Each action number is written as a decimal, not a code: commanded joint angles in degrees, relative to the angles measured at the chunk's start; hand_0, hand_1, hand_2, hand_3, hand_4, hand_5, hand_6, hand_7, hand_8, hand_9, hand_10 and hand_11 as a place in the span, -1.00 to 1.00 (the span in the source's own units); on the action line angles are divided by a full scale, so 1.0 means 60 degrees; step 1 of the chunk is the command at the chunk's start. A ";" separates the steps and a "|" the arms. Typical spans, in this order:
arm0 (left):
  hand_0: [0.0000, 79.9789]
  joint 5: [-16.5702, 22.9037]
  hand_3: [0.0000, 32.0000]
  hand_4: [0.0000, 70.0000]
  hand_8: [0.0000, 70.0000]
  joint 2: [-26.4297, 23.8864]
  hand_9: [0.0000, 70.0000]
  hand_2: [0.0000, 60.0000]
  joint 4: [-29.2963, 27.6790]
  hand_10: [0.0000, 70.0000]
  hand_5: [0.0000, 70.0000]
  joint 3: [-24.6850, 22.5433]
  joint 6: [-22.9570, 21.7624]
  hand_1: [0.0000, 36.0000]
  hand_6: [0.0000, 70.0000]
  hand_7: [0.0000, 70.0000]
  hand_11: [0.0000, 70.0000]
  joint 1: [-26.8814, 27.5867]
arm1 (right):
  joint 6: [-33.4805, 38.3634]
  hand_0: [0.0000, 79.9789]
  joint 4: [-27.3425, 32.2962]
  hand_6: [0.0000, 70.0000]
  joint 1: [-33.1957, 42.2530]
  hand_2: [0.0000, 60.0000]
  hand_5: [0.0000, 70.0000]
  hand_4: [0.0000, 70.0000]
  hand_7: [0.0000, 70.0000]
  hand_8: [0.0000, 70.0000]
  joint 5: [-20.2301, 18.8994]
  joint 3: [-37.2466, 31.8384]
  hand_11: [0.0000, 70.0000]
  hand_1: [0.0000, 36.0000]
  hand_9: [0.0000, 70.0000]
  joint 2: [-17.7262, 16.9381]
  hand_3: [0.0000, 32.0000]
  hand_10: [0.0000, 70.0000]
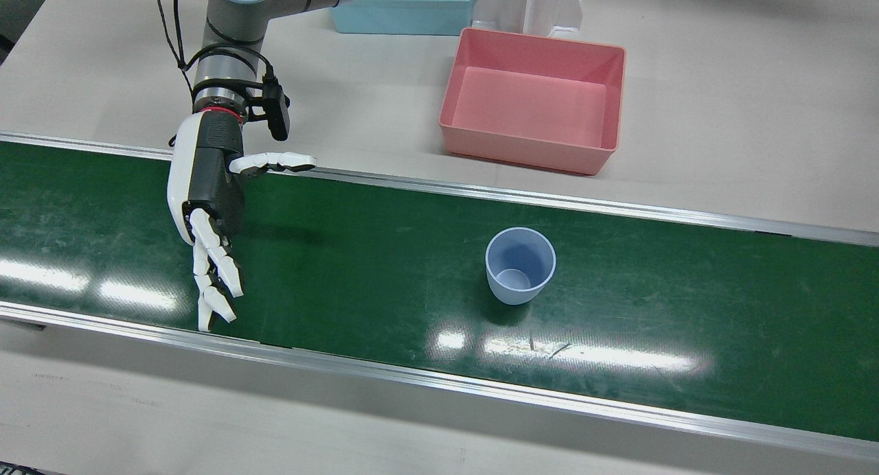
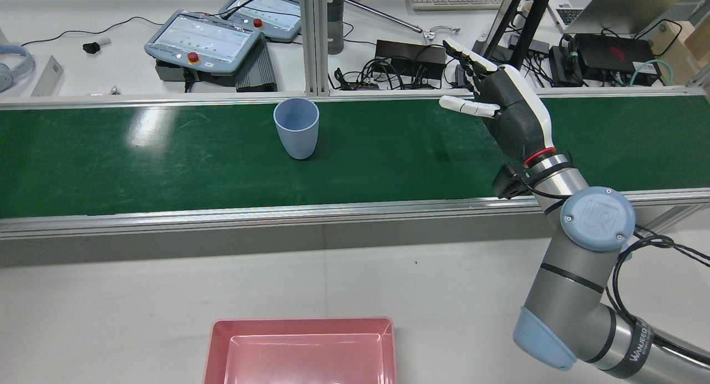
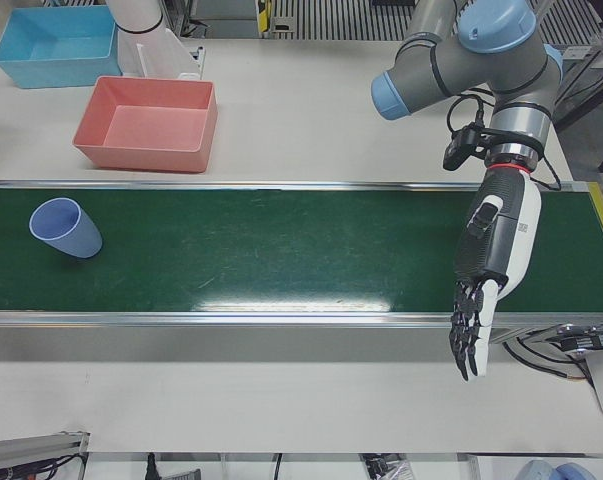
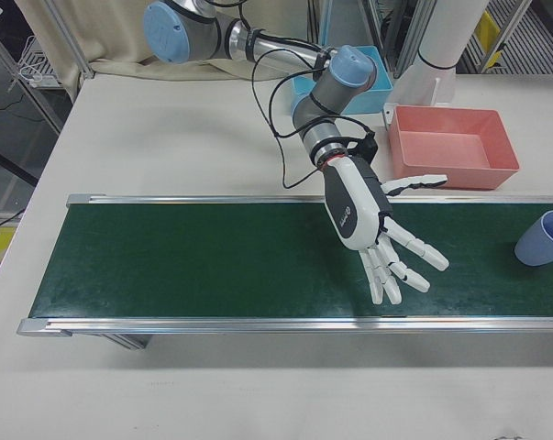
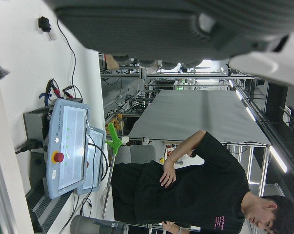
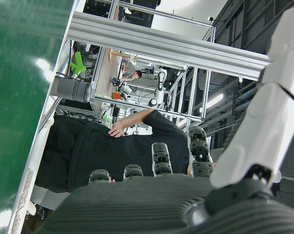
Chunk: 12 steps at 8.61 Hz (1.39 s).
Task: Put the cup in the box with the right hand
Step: 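Lower the right hand toward the belt beside the light blue cup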
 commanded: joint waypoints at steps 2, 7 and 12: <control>-1.00 0.0005 -1.00 -1.00 -1.00 0.0000 -1.00 -1.00 -0.0010 -1.00 -1.00 -0.0002 0.0003 -1.00 -1.00 -1.00 -1.00 -0.0007 | -0.0024 0.15 0.0003 -0.59 -0.0033 -0.70 -0.84 -1.00 0.77 -0.56 0.0048 -0.0004 -0.69 -0.20 -0.08 0.0026 -1.00 -0.81; -1.00 0.0005 -1.00 -1.00 -1.00 0.0000 -1.00 -1.00 -0.0010 -1.00 -1.00 0.0013 0.0003 -1.00 -1.00 -1.00 -1.00 0.0008 | -0.0009 0.18 0.0061 -0.40 -0.0047 -0.76 -0.76 -1.00 1.00 -0.10 0.0018 0.0040 -0.23 -0.22 0.57 0.0128 -1.00 -0.50; -1.00 0.0005 -1.00 -1.00 -1.00 0.0000 -1.00 -1.00 -0.0010 -1.00 -1.00 -0.0002 0.0003 -1.00 -1.00 -1.00 -1.00 -0.0007 | -0.0198 0.26 0.0061 -0.91 -0.0427 -0.26 -0.83 -1.00 -0.79 -1.00 -0.0114 0.0011 -1.00 0.39 -0.98 0.0465 -1.00 -1.00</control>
